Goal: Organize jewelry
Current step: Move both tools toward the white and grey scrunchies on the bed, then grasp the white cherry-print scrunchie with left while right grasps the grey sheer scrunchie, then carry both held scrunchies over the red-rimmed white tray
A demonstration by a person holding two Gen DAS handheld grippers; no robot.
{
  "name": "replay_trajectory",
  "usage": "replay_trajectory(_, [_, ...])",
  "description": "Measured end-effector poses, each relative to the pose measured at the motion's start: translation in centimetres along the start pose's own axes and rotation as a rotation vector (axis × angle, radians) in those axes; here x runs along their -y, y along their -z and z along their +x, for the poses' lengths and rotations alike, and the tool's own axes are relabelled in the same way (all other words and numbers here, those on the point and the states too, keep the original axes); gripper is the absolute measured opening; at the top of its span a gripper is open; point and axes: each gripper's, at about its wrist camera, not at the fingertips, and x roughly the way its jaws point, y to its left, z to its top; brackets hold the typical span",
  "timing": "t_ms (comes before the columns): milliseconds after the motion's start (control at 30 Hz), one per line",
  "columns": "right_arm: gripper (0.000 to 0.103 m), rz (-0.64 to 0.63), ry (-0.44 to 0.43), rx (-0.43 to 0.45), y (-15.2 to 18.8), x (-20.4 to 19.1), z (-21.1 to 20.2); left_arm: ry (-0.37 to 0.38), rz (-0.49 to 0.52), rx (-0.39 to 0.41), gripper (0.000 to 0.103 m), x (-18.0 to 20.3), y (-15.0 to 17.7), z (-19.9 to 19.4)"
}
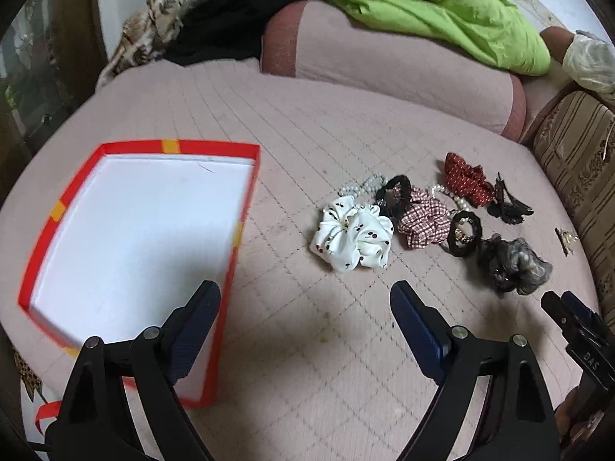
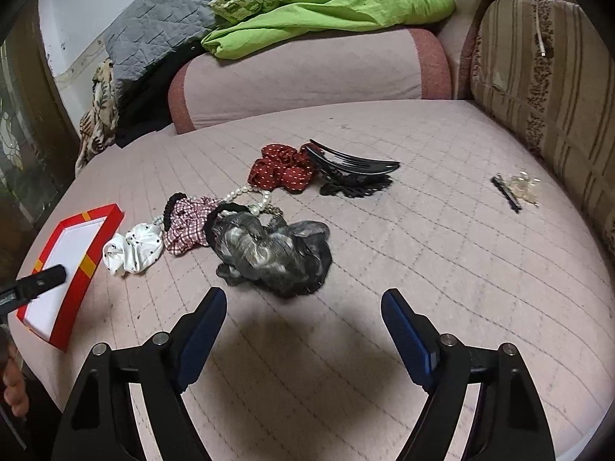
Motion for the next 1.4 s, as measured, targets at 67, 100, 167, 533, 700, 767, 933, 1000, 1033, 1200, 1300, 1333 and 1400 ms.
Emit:
replay_trajectory(67, [0.087,-0.003,-0.012,-0.002,-0.3,-0.1,0.6,0.010,0.019,-0.029,0.090,0.8,-0.4,1.7])
replay_trajectory(100, [0.087,-0.003,-0.023,-0.005,-0.5,-0.1,1.1,0.012,0.029,-0.036,0.090,1.2,-0.6,2.3])
replay_trajectory(167, [0.087,-0.006,-0.039,-0.008,-0.8,-0.2,1.6,0.016,0.053,-0.052,0.090,2.1,-0.9,3.8])
replay_trajectory(533, [0.087,-0.050,-0.038,-0.037,-1.9,-1.0,4.5,0.012,0.114,-0.083,0.089,3.8,-2.4,8.3])
replay_trajectory(700, [0.069,-0.083,-0.040,-0.051,-1.7,-2.1,5.2,0.028,0.119,-0.119,0.058,4.0,-2.3,9.9])
replay_trajectory(767, [0.061,-0.095,-0.039,-0.055,-1.6,-2.6,5.4,-0.007,0.136,-0.110,0.044,4.2,-2.1,9.9])
replay_trajectory(933, [0.021,-0.103,-0.046,-0.069,-1.4,-3.1,5.4,0.012,0.122,-0.120,0.010,4.2,-2.0,8.8])
replay_trajectory(1000, [0.019,-0.098,-0.045,-0.062,-1.3,-3.2,4.8,0.008,0.118,-0.098,0.010,4.4,-1.8,7.7])
replay_trajectory(1033, [0.018,-0.097,-0.048,-0.060,-1.3,-3.2,4.6,0.006,0.120,-0.087,0.010,4.5,-1.7,7.1])
replay_trajectory(1200, [0.017,-0.091,-0.064,-0.037,-1.2,-3.4,2.7,-0.021,0.137,-0.025,0.010,5.2,-1.2,4.0])
replay_trajectory(1300, [0.017,-0.092,-0.071,-0.023,-1.2,-3.6,1.4,-0.037,0.154,0.015,0.010,5.4,-0.8,1.7])
replay_trajectory(1333, [0.017,-0.094,-0.074,-0.020,-1.2,-3.7,1.2,-0.042,0.158,0.027,0.010,5.4,-0.7,1.0])
replay_trajectory(1400, [0.016,-0.099,-0.078,-0.011,-1.2,-4.0,0.2,-0.045,0.162,0.043,0.010,5.3,-0.5,-0.2])
